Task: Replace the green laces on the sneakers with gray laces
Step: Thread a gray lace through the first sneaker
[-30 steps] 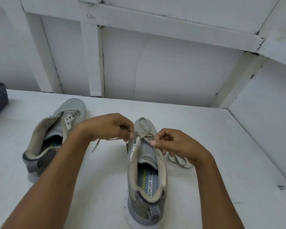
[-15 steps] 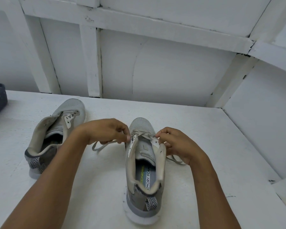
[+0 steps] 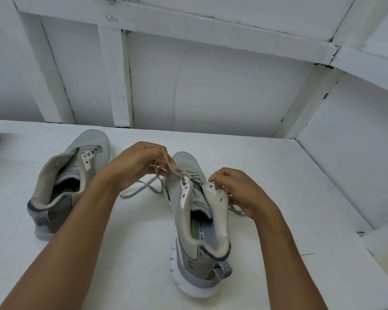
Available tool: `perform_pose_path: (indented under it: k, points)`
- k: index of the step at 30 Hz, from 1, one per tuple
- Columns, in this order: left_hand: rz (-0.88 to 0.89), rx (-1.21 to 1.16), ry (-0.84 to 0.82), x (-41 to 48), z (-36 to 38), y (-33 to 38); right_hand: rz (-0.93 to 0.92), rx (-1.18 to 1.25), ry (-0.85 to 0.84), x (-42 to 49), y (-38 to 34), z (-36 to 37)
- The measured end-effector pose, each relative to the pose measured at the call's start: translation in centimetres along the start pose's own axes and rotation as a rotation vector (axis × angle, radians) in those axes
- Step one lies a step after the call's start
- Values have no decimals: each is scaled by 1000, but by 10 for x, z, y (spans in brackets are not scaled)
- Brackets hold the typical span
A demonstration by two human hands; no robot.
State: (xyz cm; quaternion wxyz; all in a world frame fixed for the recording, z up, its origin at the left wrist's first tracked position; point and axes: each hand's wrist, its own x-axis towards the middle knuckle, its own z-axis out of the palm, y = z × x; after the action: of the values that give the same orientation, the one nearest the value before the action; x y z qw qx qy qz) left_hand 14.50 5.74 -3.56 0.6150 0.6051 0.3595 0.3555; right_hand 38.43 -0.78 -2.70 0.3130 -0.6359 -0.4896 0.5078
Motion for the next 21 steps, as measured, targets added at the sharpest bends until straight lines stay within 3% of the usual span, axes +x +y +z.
perform_pose_path:
  k: [6,9,16,21]
  points:
    - [-135,223,113,-1,-11,-3,-59,-52,23,0,-8,7]
    - [-180,350,64,-3,-10,-4,-59,-77,-18,1,-12,11]
    - [-102,679,-128,-10,-6,5,-179,-282,-66,21,-14,17]
    - [-48,809,-91,-10,-1,6,-225,-447,-101,28,-19,17]
